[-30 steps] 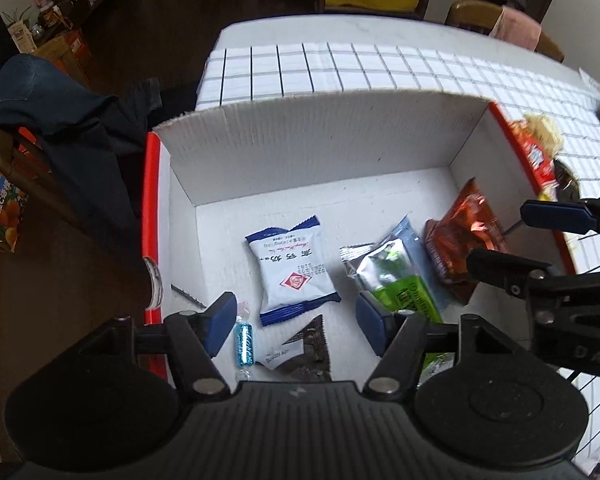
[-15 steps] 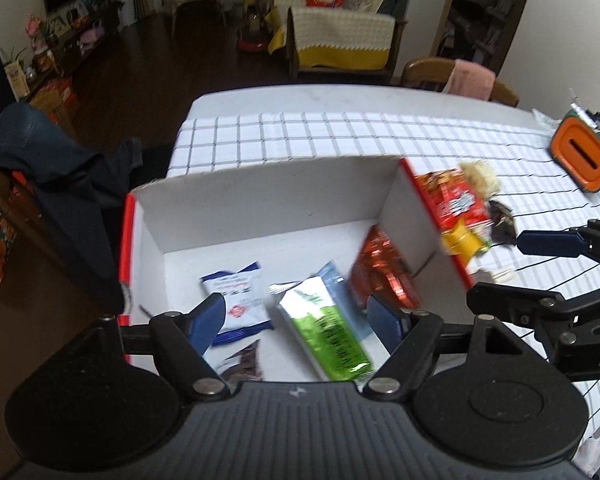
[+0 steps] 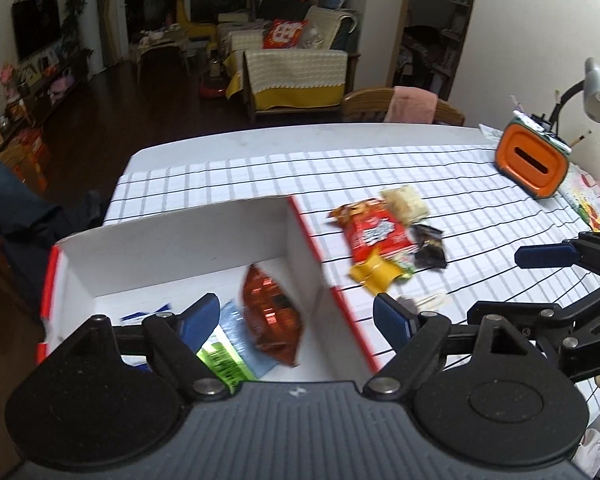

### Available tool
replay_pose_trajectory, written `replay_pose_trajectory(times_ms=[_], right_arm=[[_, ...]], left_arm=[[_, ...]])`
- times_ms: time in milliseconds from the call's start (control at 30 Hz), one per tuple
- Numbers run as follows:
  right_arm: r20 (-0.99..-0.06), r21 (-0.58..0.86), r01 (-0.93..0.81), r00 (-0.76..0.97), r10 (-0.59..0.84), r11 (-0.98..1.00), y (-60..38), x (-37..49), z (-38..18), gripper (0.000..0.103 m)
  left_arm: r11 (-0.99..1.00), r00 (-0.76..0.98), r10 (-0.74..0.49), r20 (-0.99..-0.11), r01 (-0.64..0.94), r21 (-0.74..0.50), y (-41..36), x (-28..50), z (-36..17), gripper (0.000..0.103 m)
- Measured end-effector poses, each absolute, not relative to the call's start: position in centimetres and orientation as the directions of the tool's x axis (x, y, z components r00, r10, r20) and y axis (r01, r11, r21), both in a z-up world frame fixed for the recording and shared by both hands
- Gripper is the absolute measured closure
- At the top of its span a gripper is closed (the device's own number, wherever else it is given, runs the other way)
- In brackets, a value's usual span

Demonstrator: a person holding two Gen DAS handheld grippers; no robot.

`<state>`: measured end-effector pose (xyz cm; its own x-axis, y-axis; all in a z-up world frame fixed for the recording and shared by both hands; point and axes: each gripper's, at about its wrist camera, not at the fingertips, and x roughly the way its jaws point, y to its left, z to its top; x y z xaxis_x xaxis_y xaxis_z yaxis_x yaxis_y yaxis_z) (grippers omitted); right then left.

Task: Organize snacks
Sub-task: 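Withdraw both tools from the box back toward the snack pile, then grasp the black candy with the right gripper while the left gripper grasps the clear plastic tray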

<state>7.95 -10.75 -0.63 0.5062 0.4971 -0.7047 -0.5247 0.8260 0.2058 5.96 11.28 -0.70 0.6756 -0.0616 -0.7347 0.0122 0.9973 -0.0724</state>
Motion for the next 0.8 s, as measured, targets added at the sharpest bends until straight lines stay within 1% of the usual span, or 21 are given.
replay_pose_trajectory(times_ms=[267, 567, 800], right_arm=[[-0.732, 0.175, -0.463, 0.529, 0.429, 0.869, -16.7, 9.9, -2.0, 0.001], [-0.763, 0.138, -0.443, 0.523, 0.38, 0.886, -21.4, 13.5, -4.1, 0.001], [-0.785, 0.135, -0.439, 0.499, 0.366, 0.888, -22.8, 17.2, -6.4, 0.001]], left_arm=[[0.995, 0.645, -0.096, -0.758, 0.059, -0.075, 6.0, 7.8, -2.0, 0.017], [0.992, 0.607, -0.107, -0.787, 0.113, -0.047, 0.3, 10.0, -4.3, 0.017], [0.994, 0.567, -0.078, -0.82, 0.11, -0.019, -2.8, 11.9, -7.0, 0.017]])
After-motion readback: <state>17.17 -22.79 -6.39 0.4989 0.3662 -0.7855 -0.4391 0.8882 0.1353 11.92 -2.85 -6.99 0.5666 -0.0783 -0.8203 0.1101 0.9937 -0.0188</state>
